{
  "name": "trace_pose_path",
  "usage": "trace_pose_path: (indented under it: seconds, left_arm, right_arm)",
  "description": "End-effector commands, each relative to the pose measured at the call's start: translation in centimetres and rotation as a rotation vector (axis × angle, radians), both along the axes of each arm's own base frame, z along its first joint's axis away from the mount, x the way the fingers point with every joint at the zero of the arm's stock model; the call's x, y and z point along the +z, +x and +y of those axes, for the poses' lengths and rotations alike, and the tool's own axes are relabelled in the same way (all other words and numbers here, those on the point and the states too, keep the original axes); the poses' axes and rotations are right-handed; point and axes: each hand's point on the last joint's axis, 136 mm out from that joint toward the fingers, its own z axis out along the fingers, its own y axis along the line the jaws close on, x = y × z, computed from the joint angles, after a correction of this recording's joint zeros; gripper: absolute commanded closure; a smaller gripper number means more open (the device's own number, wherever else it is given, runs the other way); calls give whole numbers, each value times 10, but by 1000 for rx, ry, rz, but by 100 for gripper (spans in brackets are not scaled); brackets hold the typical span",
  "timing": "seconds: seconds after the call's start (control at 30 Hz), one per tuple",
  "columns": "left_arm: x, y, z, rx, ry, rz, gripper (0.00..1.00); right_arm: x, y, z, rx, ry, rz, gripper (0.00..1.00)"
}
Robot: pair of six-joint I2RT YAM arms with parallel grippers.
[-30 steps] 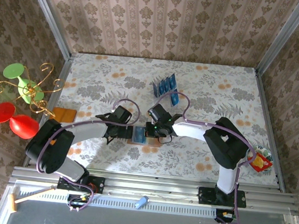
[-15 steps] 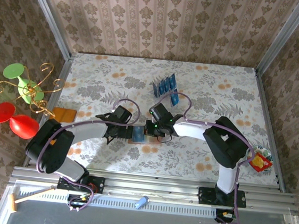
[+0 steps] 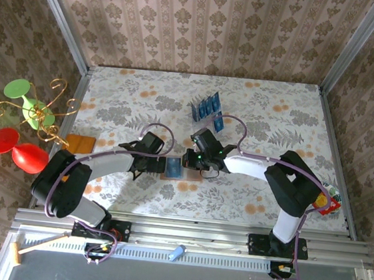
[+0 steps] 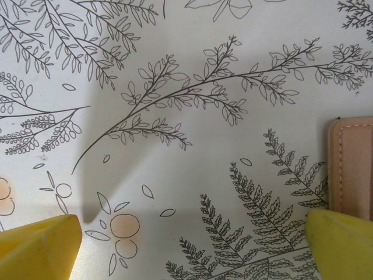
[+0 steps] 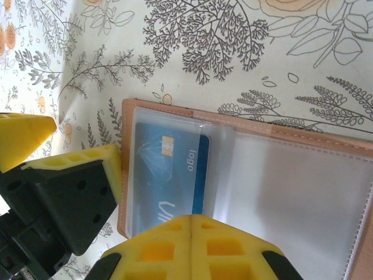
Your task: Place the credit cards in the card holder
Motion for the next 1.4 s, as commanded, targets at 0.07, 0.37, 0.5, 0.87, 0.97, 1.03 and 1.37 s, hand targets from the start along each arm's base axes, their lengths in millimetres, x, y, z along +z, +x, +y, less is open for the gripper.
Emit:
trace_pose_path:
  seconds: [0.07, 0.37, 0.5, 0.87, 0.97, 1.03, 1.37]
  left_arm:
    - [-9, -9, 6, 15, 13, 49, 0]
    - [-12, -11, 6, 8, 16, 61, 0]
    - [-14, -13, 6, 7, 13, 62, 0]
    - [-16, -14, 6, 6, 8, 66, 0]
    - [-17, -14, 6, 4, 10, 68, 0]
    - [-17, -14, 6, 3, 9, 67, 0]
    - [-21, -15, 4, 1, 3, 76, 0]
  right_arm:
    - [-11, -5, 2, 6, -11, 22, 100]
    - [-12, -15, -2, 24, -72, 0, 100]
    - [-8, -19, -4, 28, -98, -23, 100]
    - [-14, -29, -1, 39, -117, -20, 100]
    - [-18, -31, -2, 35, -122, -15, 100]
    - [-19, -32, -3, 34, -125, -15, 100]
    - [-22, -34, 7, 54, -117, -3, 100]
